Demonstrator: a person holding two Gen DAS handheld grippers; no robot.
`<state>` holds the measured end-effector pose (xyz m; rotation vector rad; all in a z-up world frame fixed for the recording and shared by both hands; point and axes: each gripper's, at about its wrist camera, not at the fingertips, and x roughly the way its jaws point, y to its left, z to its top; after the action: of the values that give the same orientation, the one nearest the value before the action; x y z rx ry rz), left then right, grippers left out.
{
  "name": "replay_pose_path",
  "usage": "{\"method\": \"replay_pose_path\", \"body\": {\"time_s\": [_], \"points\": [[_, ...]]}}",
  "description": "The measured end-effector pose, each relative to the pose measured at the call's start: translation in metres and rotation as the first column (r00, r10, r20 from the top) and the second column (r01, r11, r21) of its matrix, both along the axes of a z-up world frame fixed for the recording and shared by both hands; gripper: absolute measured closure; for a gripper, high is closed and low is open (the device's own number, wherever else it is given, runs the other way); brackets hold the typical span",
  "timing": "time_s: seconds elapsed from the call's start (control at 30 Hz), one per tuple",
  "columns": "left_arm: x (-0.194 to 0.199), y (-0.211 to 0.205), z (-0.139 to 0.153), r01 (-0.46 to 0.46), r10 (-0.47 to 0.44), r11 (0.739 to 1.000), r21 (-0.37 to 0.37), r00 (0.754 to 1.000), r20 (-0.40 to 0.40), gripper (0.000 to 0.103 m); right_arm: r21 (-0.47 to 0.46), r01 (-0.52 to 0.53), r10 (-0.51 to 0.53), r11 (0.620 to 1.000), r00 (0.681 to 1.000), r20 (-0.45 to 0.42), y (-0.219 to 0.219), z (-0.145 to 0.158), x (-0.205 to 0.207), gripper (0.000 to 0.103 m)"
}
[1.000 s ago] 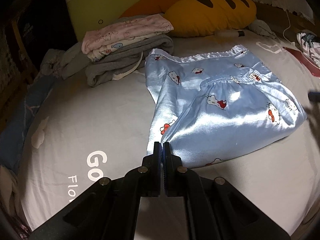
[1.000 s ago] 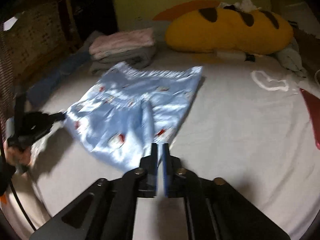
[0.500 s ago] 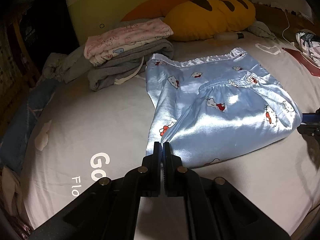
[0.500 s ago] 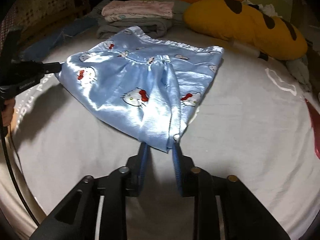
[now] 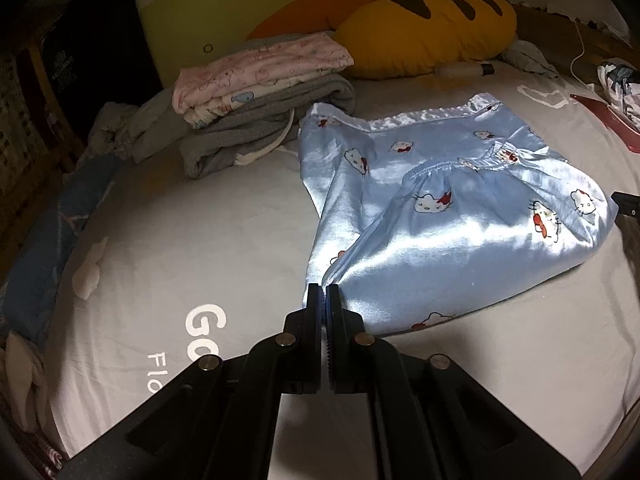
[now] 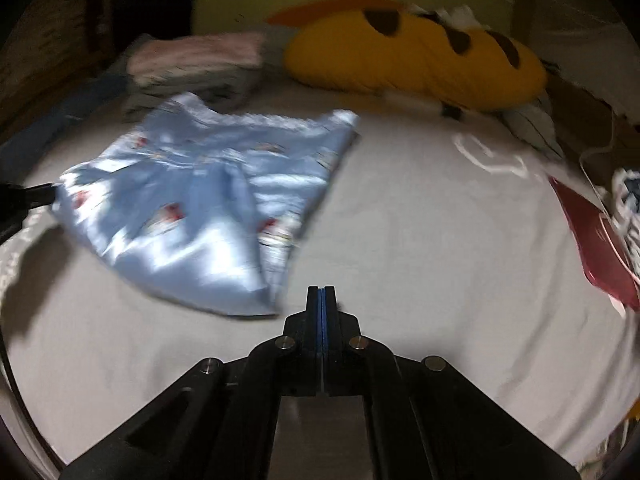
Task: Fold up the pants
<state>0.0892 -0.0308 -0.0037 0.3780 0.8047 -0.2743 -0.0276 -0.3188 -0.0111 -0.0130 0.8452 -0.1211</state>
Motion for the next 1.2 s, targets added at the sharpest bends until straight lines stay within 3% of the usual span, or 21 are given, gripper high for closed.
{"method": "replay_pose_path", "body": {"time_s": [0.17,0.3,0.4,0.43,0.47,0.5,0.53,0.6,0.63,0.7,0.8,0.93,1.07,1.2], "points": [[-0.001,-0.002,-0.001,0.008,-0.008,1.0,0.009,1.0,-0.013,0.101,0.013,-0.065,0.064,0.998,0.993,0.097,0.008,0.019,-0.016,0.103],[-0.003,-0.004,-0.003,0.02,-0.019,0.999,0.03,1.0,-0.017,0.098,0.031,-0.099,0.094,0.995,0.987,0.127,0.014,0.023,-0.017,0.08],[-0.006,-0.002,0.004,0.04,-0.039,0.999,-0.029,0.999,0.005,0.097,0.037,-0.108,0.102,0.994,0.985,0.138,0.016,0.024,-0.016,0.078],[-0.009,-0.002,0.008,0.052,-0.051,0.997,-0.053,0.998,0.021,0.093,0.039,-0.106,0.099,0.994,0.985,0.142,0.016,0.025,-0.017,0.075],[-0.012,-0.001,0.014,0.064,-0.06,0.995,-0.072,0.997,0.049,0.075,0.043,-0.1,0.093,0.994,0.984,0.149,0.016,0.026,-0.017,0.072],[-0.014,-0.001,0.019,0.069,-0.063,0.994,-0.086,0.995,0.075,0.048,0.046,-0.094,0.085,0.995,0.983,0.16,0.015,0.027,-0.018,0.056],[-0.018,0.0,0.024,0.07,-0.059,0.992,-0.101,0.992,0.113,0.041,0.046,-0.086,0.077,0.995,0.982,0.174,0.015,0.029,-0.019,0.035],[-0.025,-0.001,0.033,0.097,-0.076,0.988,-0.118,0.982,0.172,0.037,0.036,-0.058,0.048,0.998,0.971,0.236,0.014,0.035,-0.025,0.017],[-0.028,-0.002,0.035,0.111,-0.088,0.988,-0.111,0.977,0.192,0.034,0.03,-0.049,0.04,0.998,0.966,0.257,0.013,0.038,-0.027,0.016],[-0.035,-0.004,0.039,0.116,-0.087,0.988,-0.103,0.963,0.254,0.013,0.018,-0.039,0.032,0.999,0.96,0.277,0.013,0.042,-0.029,0.015],[-0.04,-0.005,0.043,0.12,-0.078,0.986,-0.113,0.944,0.322,0.001,0.004,-0.026,0.024,1.0,0.961,0.276,0.013,0.043,-0.028,0.009],[-0.039,-0.001,0.044,0.106,-0.054,0.984,-0.143,0.942,0.33,0.001,0.013,-0.036,0.031,0.999,0.954,0.299,0.013,0.046,-0.032,0.001],[-0.037,0.005,0.042,0.092,-0.024,0.976,-0.198,0.946,0.322,0.001,-0.003,-0.036,0.035,0.999,0.947,0.319,0.015,0.048,-0.035,0.001],[-0.041,0.009,0.042,0.086,0.002,0.971,-0.224,0.932,0.364,0.001,0.003,-0.033,0.031,0.999,0.946,0.324,0.013,0.05,-0.036,0.001]]}}
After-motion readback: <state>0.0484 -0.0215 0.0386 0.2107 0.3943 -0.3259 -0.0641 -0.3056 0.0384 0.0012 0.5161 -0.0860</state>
